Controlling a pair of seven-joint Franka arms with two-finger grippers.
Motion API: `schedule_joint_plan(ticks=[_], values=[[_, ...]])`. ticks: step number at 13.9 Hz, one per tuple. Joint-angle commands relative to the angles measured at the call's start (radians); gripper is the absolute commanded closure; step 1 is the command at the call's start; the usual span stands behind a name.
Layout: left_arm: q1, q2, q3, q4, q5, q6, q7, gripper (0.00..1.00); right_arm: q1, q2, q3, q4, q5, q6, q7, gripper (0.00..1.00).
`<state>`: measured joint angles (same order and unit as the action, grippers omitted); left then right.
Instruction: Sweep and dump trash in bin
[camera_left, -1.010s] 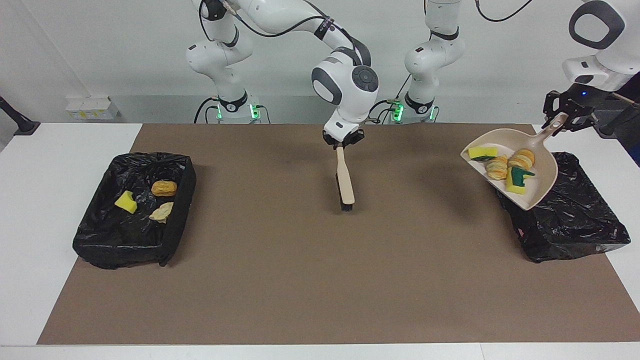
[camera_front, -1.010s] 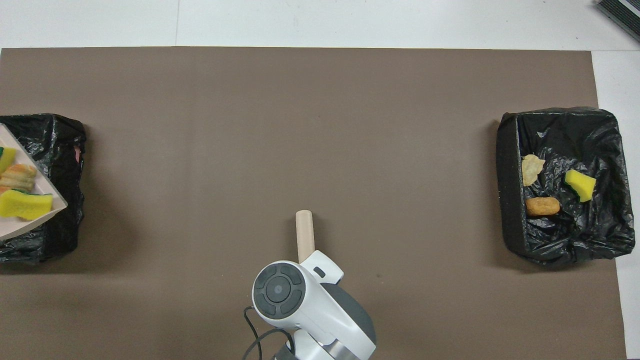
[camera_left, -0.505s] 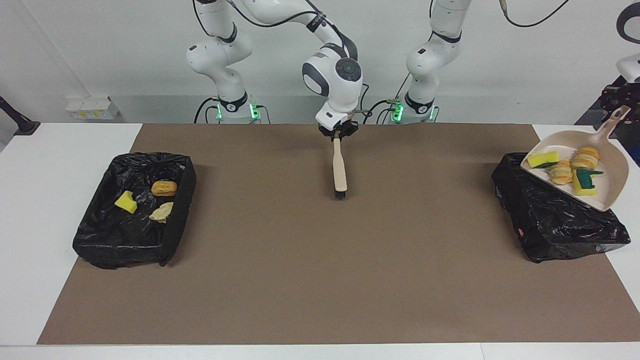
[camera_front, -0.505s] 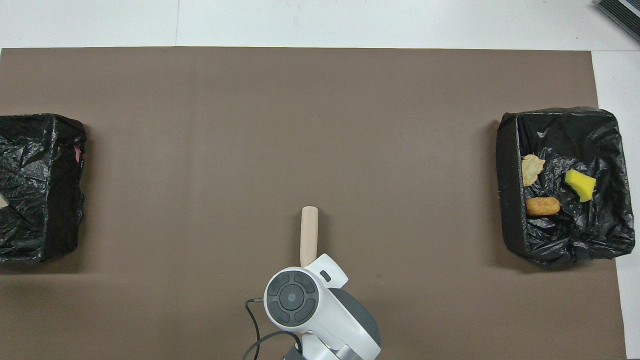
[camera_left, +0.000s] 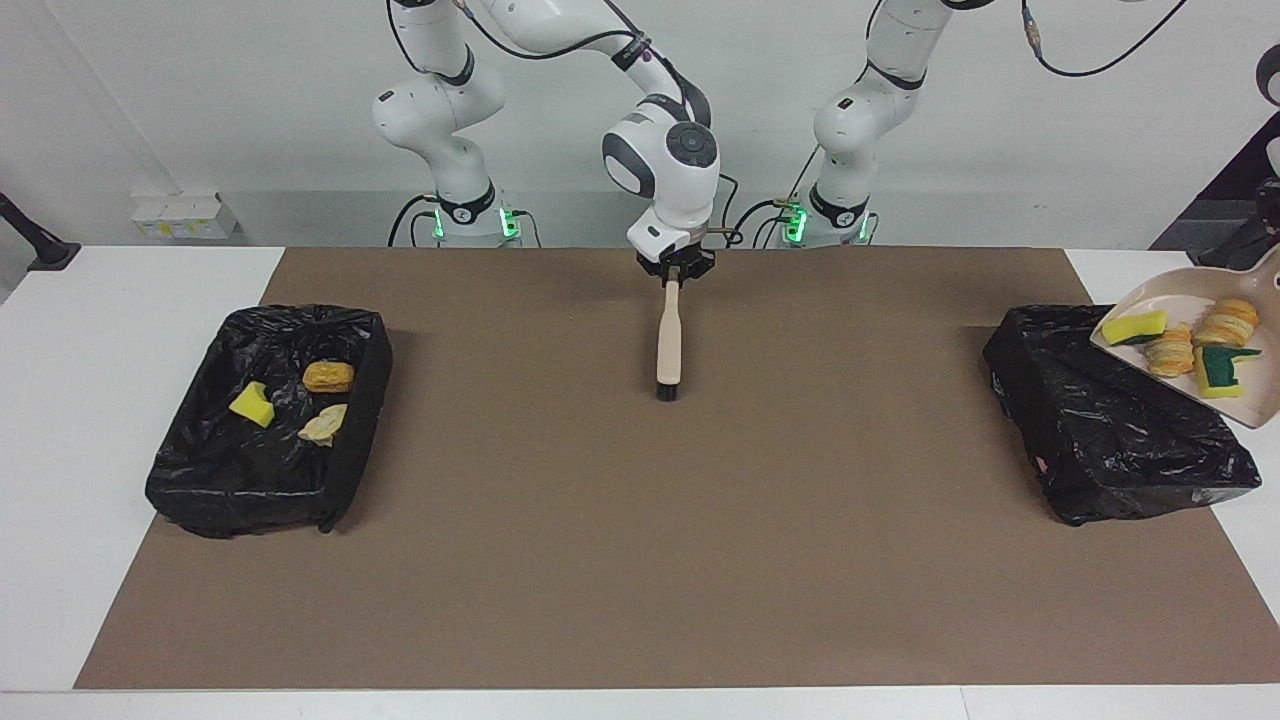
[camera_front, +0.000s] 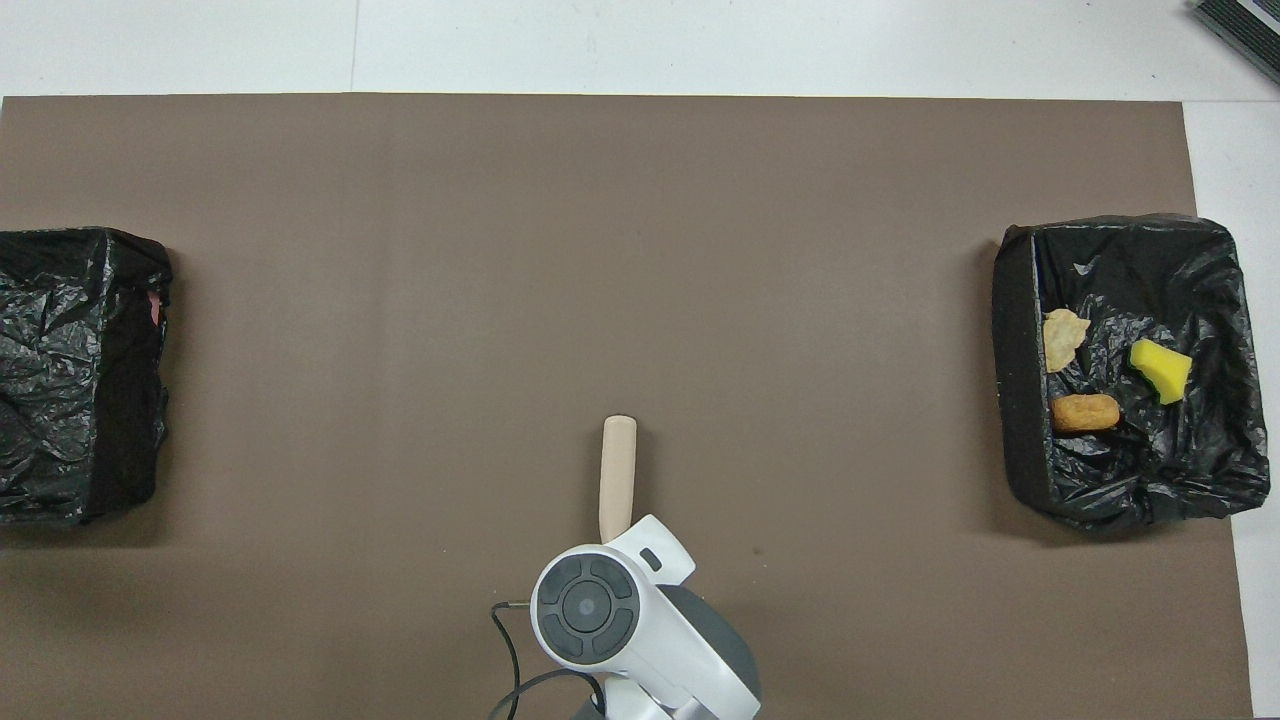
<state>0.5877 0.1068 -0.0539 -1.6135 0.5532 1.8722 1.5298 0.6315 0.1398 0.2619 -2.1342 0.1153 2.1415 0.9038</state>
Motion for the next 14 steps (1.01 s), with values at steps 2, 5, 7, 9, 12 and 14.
schedule_joint_plan(ticks=[2, 5, 7, 9, 12, 14], values=[[-0.055, 0.005, 0.009, 0.02, 0.059, 0.005, -0.003, 1.0, 0.004, -0.022, 0.0, -0.019, 0.024, 0.023, -0.077, 1.0], [-0.109, 0.004, 0.008, 0.017, 0.201, -0.005, -0.01, 1.0, 0.013, -0.025, 0.0, -0.023, 0.024, 0.02, -0.124, 1.0], [-0.109, -0.01, 0.006, -0.005, 0.209, -0.01, -0.008, 1.0, 0.008, -0.023, 0.0, -0.023, 0.024, 0.02, -0.16, 1.0], [-0.114, -0.006, 0.008, 0.0, 0.223, -0.012, -0.007, 1.0, 0.004, -0.02, 0.0, -0.024, 0.024, 0.02, -0.172, 1.0], [-0.137, -0.002, 0.006, 0.012, 0.26, -0.008, -0.002, 1.0, -0.015, -0.012, 0.0, -0.018, 0.03, 0.015, -0.183, 0.81], [-0.137, -0.003, 0.003, 0.041, 0.249, 0.007, 0.118, 1.0, -0.015, -0.009, 0.0, -0.01, 0.043, 0.015, -0.181, 0.67]])
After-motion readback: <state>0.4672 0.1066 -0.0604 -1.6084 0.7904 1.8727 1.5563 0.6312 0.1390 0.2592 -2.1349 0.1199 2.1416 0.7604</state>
